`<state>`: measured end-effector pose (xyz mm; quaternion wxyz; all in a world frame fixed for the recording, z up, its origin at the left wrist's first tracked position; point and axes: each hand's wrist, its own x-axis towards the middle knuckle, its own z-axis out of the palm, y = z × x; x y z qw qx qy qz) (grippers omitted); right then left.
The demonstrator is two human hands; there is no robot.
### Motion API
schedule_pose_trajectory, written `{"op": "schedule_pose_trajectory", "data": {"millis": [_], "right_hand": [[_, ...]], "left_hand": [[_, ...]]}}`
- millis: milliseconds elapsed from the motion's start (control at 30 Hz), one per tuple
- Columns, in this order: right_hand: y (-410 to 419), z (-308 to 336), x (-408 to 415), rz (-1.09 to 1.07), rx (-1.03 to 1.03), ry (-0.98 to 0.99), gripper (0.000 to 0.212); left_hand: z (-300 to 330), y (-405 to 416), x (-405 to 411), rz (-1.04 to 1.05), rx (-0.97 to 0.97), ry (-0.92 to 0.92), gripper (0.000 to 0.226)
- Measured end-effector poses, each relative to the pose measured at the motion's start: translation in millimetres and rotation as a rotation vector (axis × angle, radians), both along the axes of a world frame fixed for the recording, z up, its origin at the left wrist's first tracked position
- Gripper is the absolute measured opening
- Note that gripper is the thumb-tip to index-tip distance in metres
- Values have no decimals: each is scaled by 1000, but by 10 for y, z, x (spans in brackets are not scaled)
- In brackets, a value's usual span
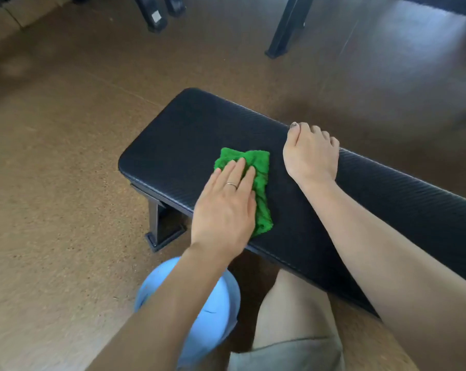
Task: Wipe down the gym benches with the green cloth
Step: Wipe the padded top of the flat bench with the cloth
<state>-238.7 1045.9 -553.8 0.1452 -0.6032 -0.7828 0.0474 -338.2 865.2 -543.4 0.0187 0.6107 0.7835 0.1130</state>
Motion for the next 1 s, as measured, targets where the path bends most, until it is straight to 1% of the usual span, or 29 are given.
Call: {"op": "schedule_pose_trajectory", "data": {"millis": [100,200,267,367,433,500,600,667,700,800,900,1000], "right_hand": [[16,-17,34,26,-16,41,54],[-128,66,246,26,-33,96,52],[-460,141,551,-46,-76,48,52],[-1206,144,971,-127,-207,-38,56],[-1467,54,1020,-132,-208,-121,59],[-1477,30,966,-146,-193,-141,59],[-1427,48,907,-165,-184,-134,58],[-1444,34,914,-166,-167,-137,58],[-1452,25,917,-171,-160,-135,58],[-1417,26,873,-185,-166,-121,58],[-1405,41,875,-176,-183,-118,58],[-1460,41,921,-117,-218,-78,56]], "left_hand": [[-26,24,196,-154,-53,-13,62],[6,195,85,-201,-84,-26,58],[24,435,36,-191,-130,-23,54],[61,770,152,-186,-160,-17,55],[47,829,202,-212,-140,-19,55],[26,645,213,-269,-115,-37,55],[5,73,228,-401,-90,-38,57],[28,-176,232,-439,-101,-41,60],[35,-203,239,-450,-116,-37,59],[45,-59,231,-442,-136,-13,54],[52,300,243,-443,-135,-4,53],[80,544,362,-354,-167,-29,53]]}}
